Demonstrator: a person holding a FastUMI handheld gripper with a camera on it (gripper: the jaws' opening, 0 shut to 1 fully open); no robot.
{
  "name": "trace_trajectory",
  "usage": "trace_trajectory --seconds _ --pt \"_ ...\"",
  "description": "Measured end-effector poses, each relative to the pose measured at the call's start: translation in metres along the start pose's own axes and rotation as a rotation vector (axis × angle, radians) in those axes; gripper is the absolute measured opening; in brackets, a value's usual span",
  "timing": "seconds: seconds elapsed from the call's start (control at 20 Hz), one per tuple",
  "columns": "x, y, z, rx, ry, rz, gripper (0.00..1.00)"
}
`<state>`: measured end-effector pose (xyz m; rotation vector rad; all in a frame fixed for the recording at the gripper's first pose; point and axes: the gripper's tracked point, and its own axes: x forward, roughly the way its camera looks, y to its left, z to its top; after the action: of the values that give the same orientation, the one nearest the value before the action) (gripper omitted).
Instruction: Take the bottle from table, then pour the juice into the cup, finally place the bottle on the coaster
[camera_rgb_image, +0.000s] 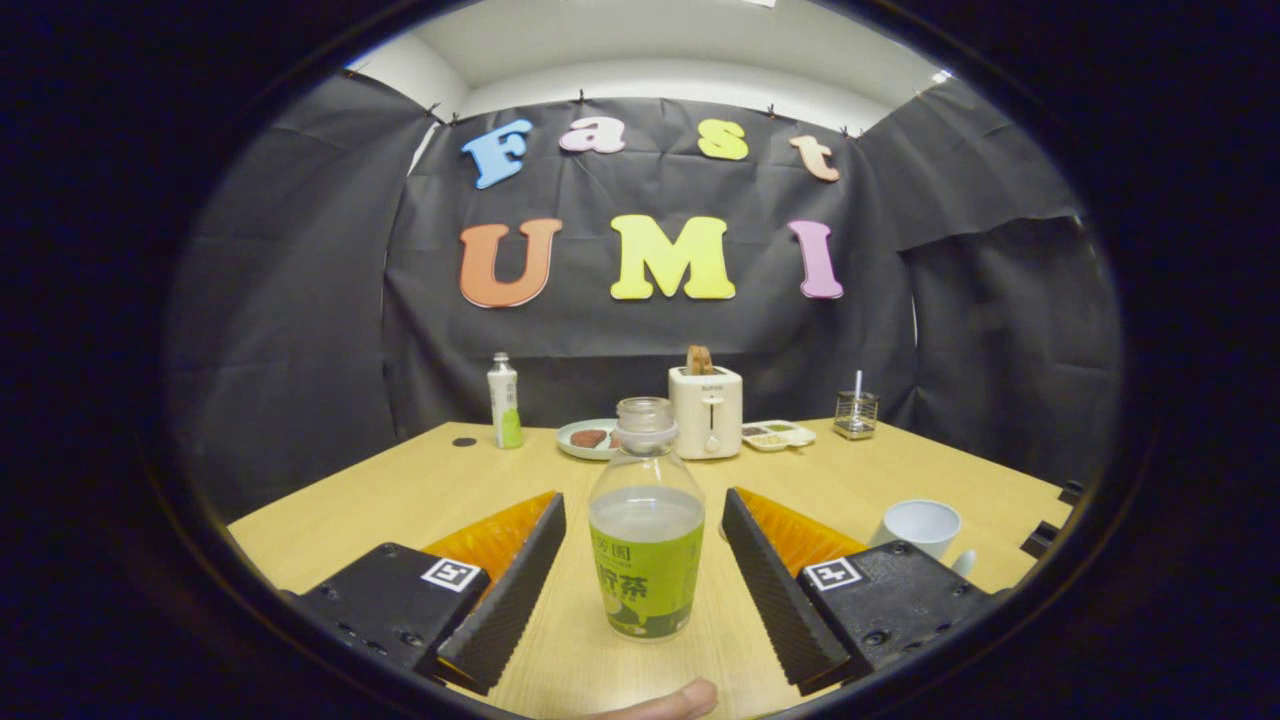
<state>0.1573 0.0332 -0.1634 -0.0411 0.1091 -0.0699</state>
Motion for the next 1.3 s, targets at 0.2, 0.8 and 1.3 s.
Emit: trace_trajectory --seconds 0.2,0.8,1.3 --pt "0.021 0.01 -0.002 -0.015 -0.003 0.003 1.0" --pt "0.035 -0.007 -0.012 0.006 0.055 -0.1 0.81" --pt "0.004 -0.001 0.002 0.174 0.081 -0.033 0.81"
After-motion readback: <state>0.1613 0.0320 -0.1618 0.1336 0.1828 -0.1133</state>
